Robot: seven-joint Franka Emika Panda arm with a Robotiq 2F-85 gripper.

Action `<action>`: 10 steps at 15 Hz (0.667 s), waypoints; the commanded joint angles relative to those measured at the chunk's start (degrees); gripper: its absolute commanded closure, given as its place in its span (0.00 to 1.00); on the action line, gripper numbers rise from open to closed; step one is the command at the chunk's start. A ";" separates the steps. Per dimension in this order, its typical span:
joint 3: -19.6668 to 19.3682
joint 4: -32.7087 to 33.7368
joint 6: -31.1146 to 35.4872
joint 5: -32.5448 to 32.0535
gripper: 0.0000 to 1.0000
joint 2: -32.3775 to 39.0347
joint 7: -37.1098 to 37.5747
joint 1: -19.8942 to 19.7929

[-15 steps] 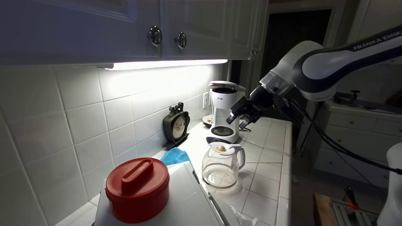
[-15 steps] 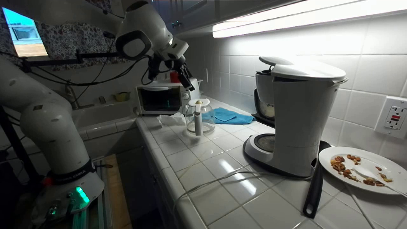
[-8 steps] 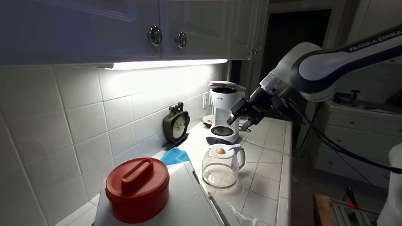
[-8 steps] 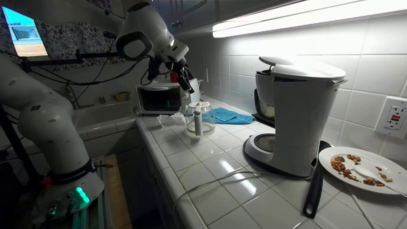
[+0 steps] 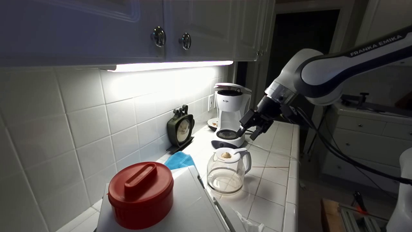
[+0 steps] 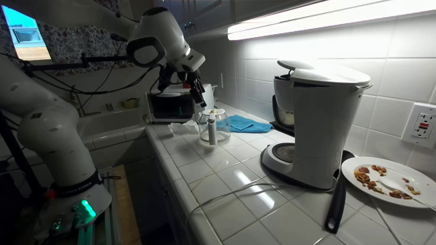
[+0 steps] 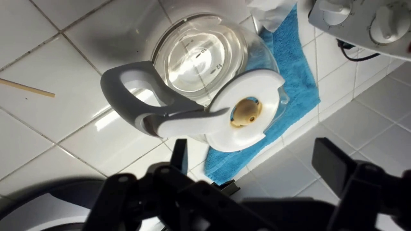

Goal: Close the lid of the kettle, put the kettle on the coffee making machine stand and press the bottom button of the coffee maker

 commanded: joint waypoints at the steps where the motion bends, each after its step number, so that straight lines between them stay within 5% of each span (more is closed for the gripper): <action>1: -3.10 2.43 -2.67 -0.53 0.00 1.95 -11.12 2.93; 10: -3.94 2.62 -2.47 -1.72 0.00 2.77 -18.93 3.53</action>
